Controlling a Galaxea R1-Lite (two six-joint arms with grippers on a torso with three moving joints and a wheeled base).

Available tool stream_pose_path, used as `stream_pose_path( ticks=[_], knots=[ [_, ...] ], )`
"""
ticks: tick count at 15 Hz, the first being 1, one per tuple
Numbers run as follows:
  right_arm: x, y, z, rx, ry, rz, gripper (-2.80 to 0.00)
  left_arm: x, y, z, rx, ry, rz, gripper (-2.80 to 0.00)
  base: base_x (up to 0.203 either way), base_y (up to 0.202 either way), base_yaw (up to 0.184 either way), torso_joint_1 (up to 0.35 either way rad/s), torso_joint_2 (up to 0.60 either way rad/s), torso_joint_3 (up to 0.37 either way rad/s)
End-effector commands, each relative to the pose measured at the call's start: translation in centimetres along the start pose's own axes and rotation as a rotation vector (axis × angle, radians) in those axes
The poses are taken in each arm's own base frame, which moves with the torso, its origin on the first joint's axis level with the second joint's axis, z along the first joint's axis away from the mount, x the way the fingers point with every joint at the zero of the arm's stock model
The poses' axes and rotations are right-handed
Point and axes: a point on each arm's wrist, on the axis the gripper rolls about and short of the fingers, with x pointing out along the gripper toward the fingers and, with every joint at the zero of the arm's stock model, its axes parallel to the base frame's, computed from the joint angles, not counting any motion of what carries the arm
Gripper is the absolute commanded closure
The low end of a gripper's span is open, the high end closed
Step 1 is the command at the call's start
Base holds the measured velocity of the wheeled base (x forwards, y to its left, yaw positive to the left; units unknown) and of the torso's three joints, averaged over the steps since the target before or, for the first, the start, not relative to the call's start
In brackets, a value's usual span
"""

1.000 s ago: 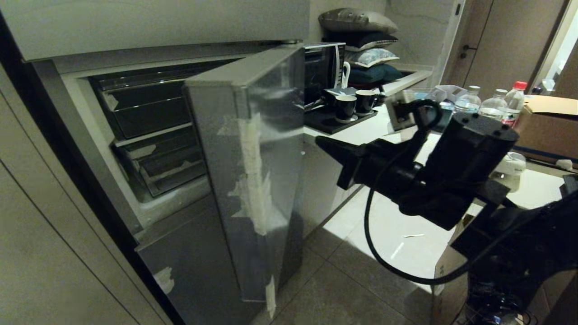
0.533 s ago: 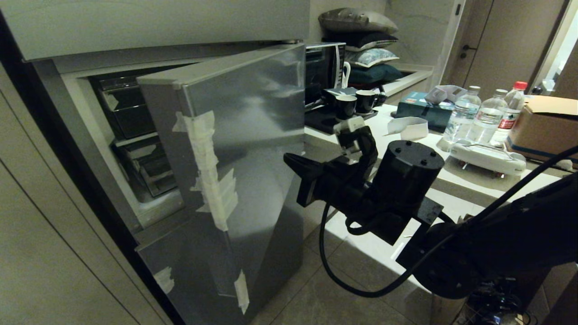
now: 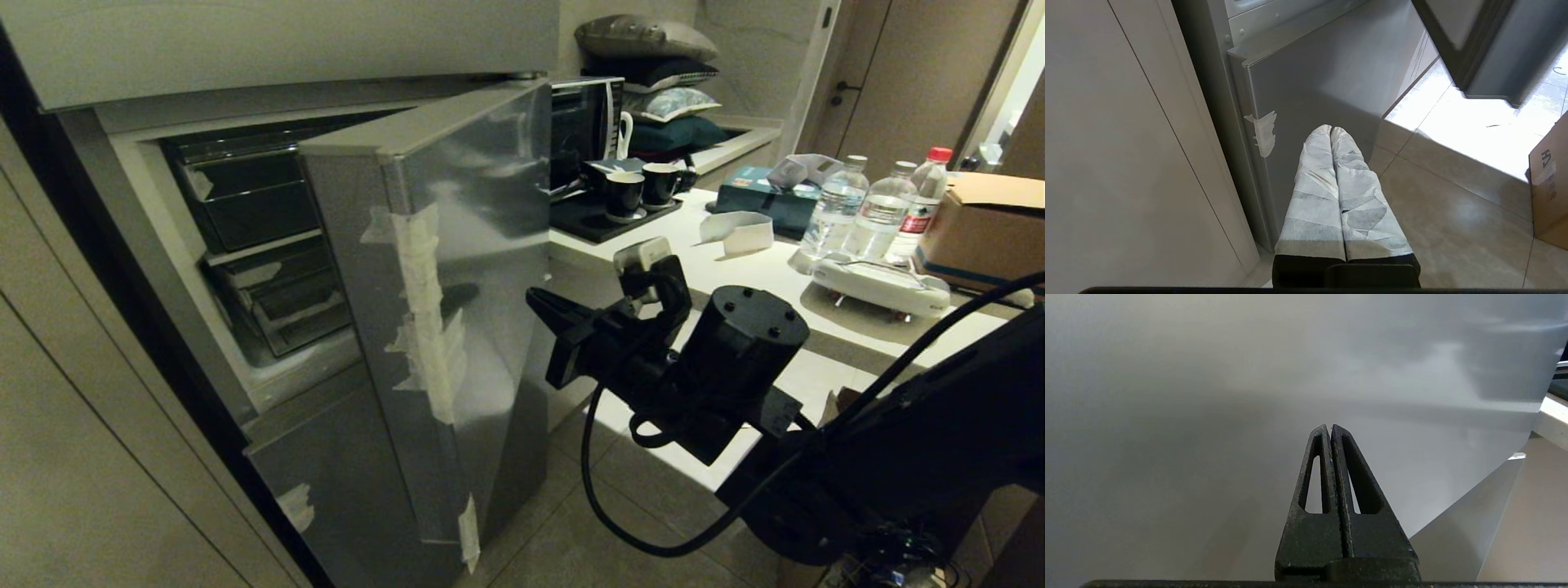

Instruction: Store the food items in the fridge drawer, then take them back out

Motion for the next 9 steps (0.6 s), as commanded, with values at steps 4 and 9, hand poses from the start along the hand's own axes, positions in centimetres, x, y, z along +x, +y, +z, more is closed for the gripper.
stream_pose_path(
  ticks=[4, 9],
  knots=[
    [-0.2, 0.01, -0.31, 0.001, 0.008, 0.001, 0.0, 0.01, 0.0, -0.01, 0.0, 0.002, 0.0, 0.0, 0.0, -0.001, 0.07, 0.002, 0.0, 0.001],
    [-0.2, 0.0, -0.42, -0.001, 0.012, 0.0, 0.0, 0.01, 0.0, -0.01, 0.001, 0.002, 0.0, 0.0, 0.001, -0.008, 0.175, 0.003, 0.0, 0.002]
  ],
)
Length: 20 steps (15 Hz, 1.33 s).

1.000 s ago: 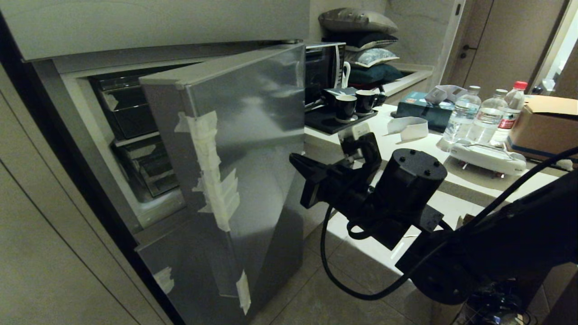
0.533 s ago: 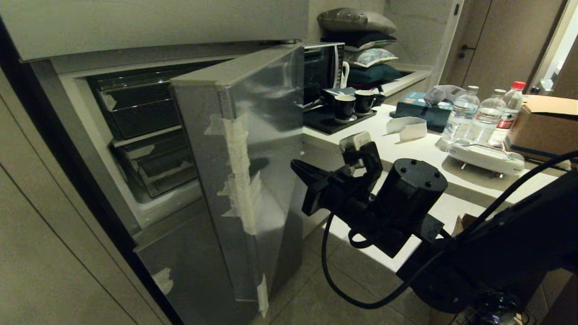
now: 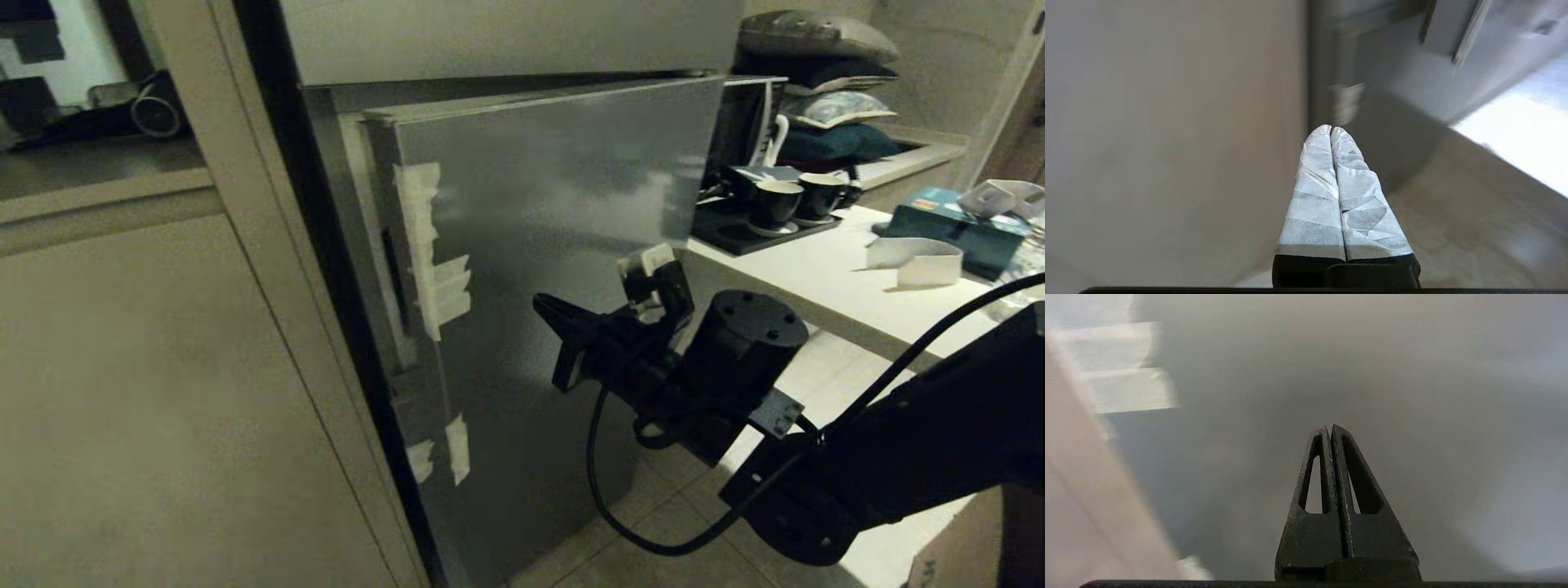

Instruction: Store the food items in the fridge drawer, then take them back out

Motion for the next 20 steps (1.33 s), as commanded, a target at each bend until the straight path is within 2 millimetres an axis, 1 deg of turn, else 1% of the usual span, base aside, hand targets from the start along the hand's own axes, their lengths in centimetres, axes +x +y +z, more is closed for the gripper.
stream_pose_path(
  ticks=[1, 3, 5, 7, 10, 12, 14, 16, 18, 20],
  knots=[
    [0.0, 0.1, 0.0, -0.006, -0.006, 0.001, 0.0, 0.0, 0.0, 0.0, 0.0, 0.001, 0.0, 0.0, 0.004, -0.002, 0.174, 0.0, 0.0, 0.005],
    [0.2, -0.1, 0.0, -0.011, -0.012, -0.033, 0.0, 0.0, 0.0, 0.0, 0.0, 0.002, 0.0, 0.0, 0.002, -0.009, 0.17, -0.002, 0.0, 0.003],
    [0.9, -1.3, 0.1, -0.018, -0.035, -0.083, 0.0, 0.0, 0.0, 0.0, -0.001, 0.002, 0.0, 0.0, 0.003, -0.004, 0.123, 0.002, 0.0, 0.004],
    [2.1, -3.0, -0.1, -0.026, -0.064, -0.121, 0.0, 0.0, 0.0, 0.0, 0.001, 0.002, 0.0, 0.0, 0.0, 0.0, 0.0, 0.0, 0.0, 0.0],
    [3.6, -4.5, -0.9, -0.035, -0.083, -0.156, 0.0, 0.0, 0.0, 0.0, 0.001, 0.002, 0.0, 0.0, 0.0, 0.0, 0.0, 0.0, 0.0, 0.0],
    [3.8, -5.1, -1.4, -0.036, -0.076, -0.192, 0.0, 0.0, 0.0, 0.0, 0.001, 0.002, 0.0, 0.0, 0.0, 0.0, 0.0, 0.0, 0.0, 0.0],
    [3.3, -4.9, -1.3, -0.035, -0.064, -0.191, 0.0, 0.0, 0.0, 0.0, -0.001, 0.002, 0.0, 0.0, 0.0, 0.0, 0.0, 0.0, 0.0, 0.0],
    [1.9, -4.6, -0.8, -0.033, -0.044, -0.188, 0.0, 0.0, 0.0, 0.0, -0.001, 0.002, 0.0, 0.0, 0.0, 0.0, 0.0, 0.0, 0.0, 0.0],
    [0.0, -4.3, -0.4, -0.031, -0.033, -0.19, 0.0, 0.0, 0.0, 0.0, 0.0, 0.002, 0.0, 0.0, 0.0, 0.0, 0.0, 0.0, 0.0, 0.0],
    [-2.7, -3.7, 0.5, -0.029, -0.022, -0.191, 0.0, 0.0, 0.0, 0.0, 0.001, 0.002, 0.0, 0.0, 0.0, 0.0, 0.0, 0.0, 0.0, 0.0]
  ],
)
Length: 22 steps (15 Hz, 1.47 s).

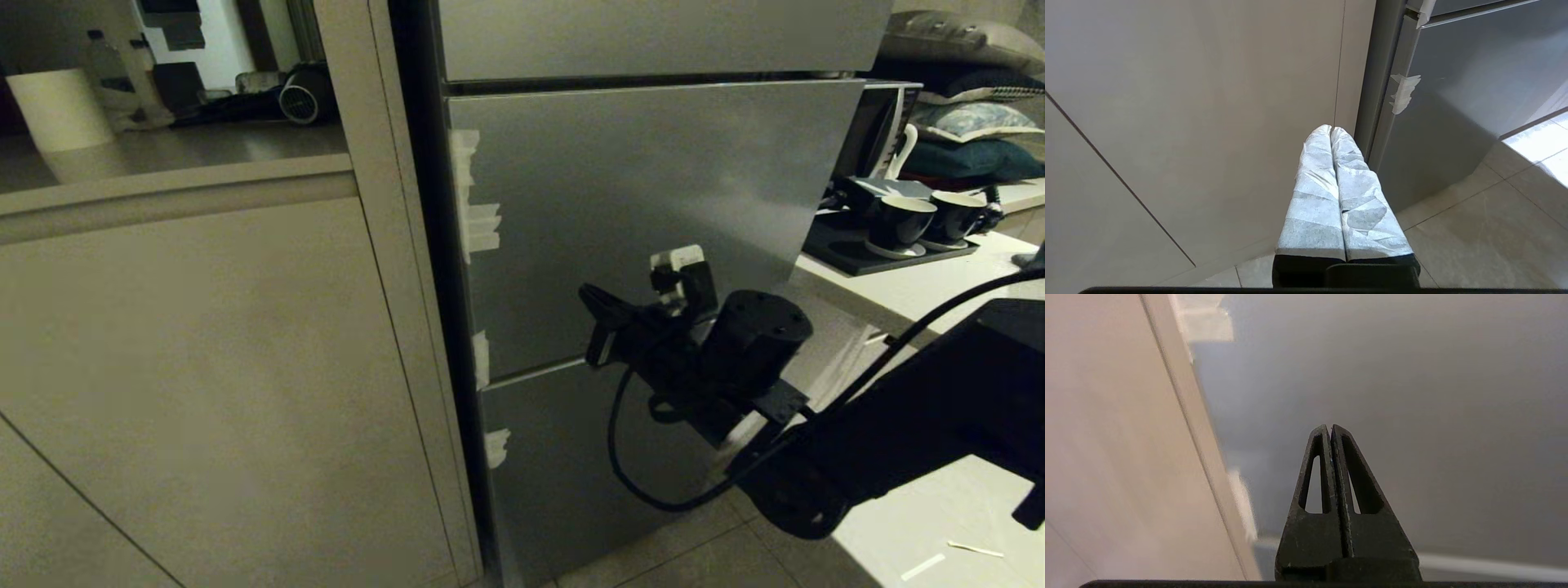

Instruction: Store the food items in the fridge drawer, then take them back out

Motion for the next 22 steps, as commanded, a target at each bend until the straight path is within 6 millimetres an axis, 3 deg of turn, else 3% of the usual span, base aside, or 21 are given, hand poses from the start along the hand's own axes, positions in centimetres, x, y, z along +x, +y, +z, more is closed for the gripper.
stream_pose_path(
  ticks=[1, 4, 8, 13, 16, 19, 22],
  knots=[
    [-3.7, 0.1, 2.5, 0.003, -0.009, -0.005, 0.0, 0.0, 0.0, 0.0, 0.0, 0.002, 0.0, 0.0, 0.0, 0.0, 0.0, 0.0, 0.0, 0.0],
    [-9.4, -0.2, 4.0, 0.001, 0.04, -0.043, 0.0, 0.0, 0.0, 0.0, -0.001, 0.002, 0.0, 0.0, 0.0, 0.0, 0.0, 0.0, 0.0, 0.0],
    [-17.9, -1.0, 4.5, -0.02, 0.123, -0.15, 0.0, 0.0, 0.0, 0.0, 0.0, 0.002, 0.0, 0.0, 0.0, 0.0, 0.0, 0.0, 0.0, 0.0],
    [-27.4, -3.3, 6.1, -0.049, 0.211, -0.369, 0.0, 0.0, 0.0, 0.0, -0.001, 0.002, 0.0, 0.0, 0.0, 0.0, 0.0, 0.0, 0.0, 0.0],
    [-32.7, -2.8, 5.3, -0.062, 0.308, -0.44, 0.0, 0.0, 0.0, 0.0, -0.001, 0.002, 0.0, 0.0, 0.0, 0.0, 0.0, 0.0, 0.0, 0.0],
    [-37.1, -1.6, 3.6, -0.095, 0.33, -0.479, 0.0, 0.0, 0.0, 0.0, 0.001, 0.002, 0.0, 0.0, 0.0, 0.0, 0.0, 0.0, 0.0, 0.0],
    [-38.6, -1.1, 2.0, -0.057, 0.403, -0.52, 0.0, 0.0, 0.0, 0.0, -0.006, 0.002, 0.0, 0.0, 0.0, 0.0, 0.0, 0.0, 0.0, 0.0]
  ],
)
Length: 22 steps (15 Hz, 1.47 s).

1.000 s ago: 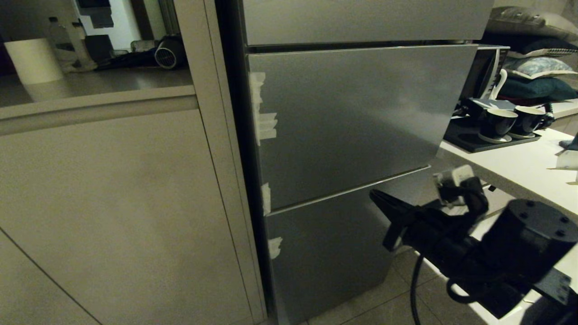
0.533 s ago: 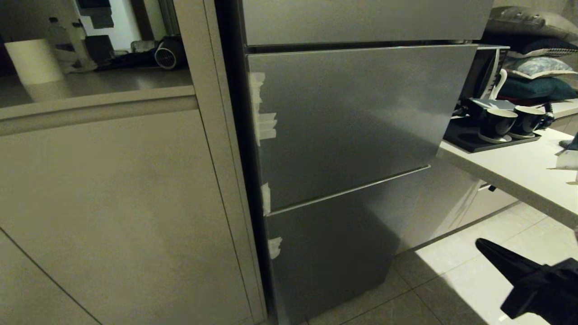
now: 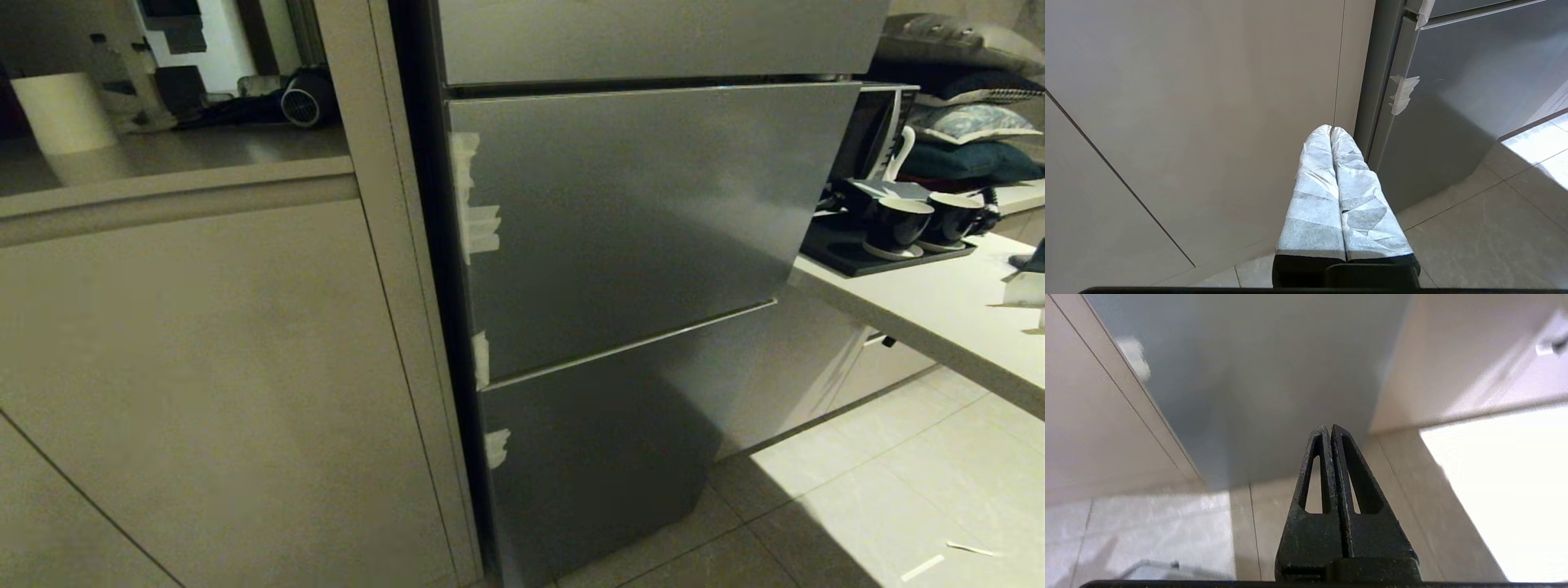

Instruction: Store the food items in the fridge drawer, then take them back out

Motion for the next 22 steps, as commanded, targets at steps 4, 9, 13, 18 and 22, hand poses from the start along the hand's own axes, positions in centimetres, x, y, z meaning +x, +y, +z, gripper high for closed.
stream_pose_path(
  ticks=[4, 9, 13, 18, 22],
  knots=[
    [-1.6, 0.1, -2.3, -0.028, -0.061, -0.088, 0.0, 0.0, 0.0, 0.0, -0.001, 0.001, 0.0, 0.0, 0.0, 0.0, 0.0, 0.0, 0.0, 0.0],
    [-3.0, 0.2, -2.9, 0.026, -0.248, -0.112, 0.0, 0.0, 0.0, 0.0, -0.001, 0.001, 0.0, 0.0, 0.0, 0.0, 0.0, 0.0, 0.0, 0.0],
    [-3.0, 0.2, -2.8, 0.037, -0.249, -0.122, 0.0, 0.0, 0.0, 0.0, -0.001, 0.001, 0.0, 0.0, 0.0, 0.0, 0.0, 0.0, 0.0, 0.0],
    [-3.0, 0.2, -2.8, 0.038, -0.249, -0.121, 0.0, 0.0, 0.0, 0.0, -0.001, 0.002, 0.0, 0.0, 0.0, 0.0, 0.0, 0.0, 0.0, 0.0],
    [-3.0, 0.2, -2.8, 0.038, -0.249, -0.121, 0.0, 0.0, 0.0, 0.0, -0.001, -0.001, 0.0, 0.0, 0.0, 0.0, 0.0, 0.0, 0.0, 0.0]
  ],
)
